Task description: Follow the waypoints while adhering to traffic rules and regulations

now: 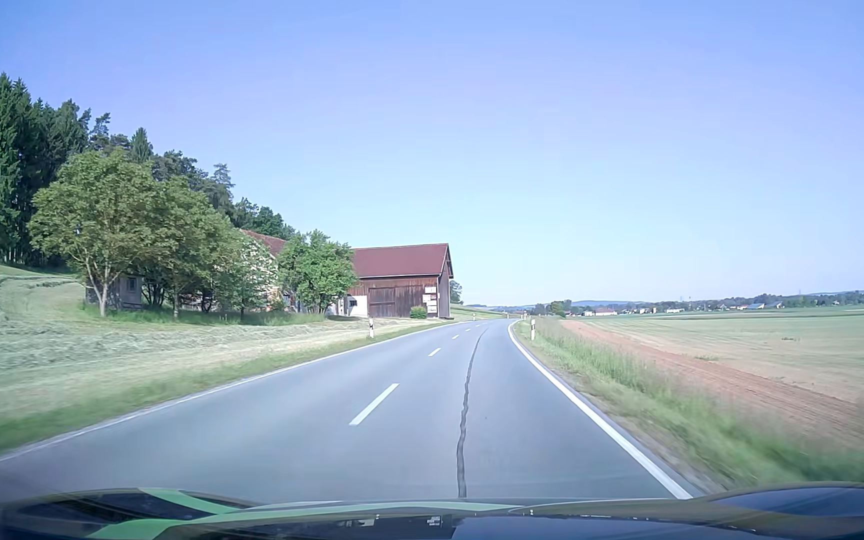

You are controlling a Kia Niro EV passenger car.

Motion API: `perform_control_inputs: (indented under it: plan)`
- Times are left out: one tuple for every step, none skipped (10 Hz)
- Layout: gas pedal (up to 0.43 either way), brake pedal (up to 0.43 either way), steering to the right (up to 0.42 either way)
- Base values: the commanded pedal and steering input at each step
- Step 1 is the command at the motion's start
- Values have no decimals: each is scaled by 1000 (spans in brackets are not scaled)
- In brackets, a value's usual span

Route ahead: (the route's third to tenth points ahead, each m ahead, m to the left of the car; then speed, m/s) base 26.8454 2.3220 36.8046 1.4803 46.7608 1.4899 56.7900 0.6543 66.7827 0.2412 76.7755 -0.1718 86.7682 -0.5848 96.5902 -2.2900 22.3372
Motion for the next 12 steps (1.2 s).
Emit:
perform_control_inputs:
  plan:
    - [177, 0, 9]
    - [118, 0, 8]
    - [87, 0, 8]
    - [87, 0, 8]
    - [98, 0, 8]
    - [118, 0, 8]
    - [150, 0, 8]
    - [169, 0, 8]
    - [189, 0, 8]
    - [197, 0, 8]
    - [197, 0, 8]
    - [169, 0, 7]
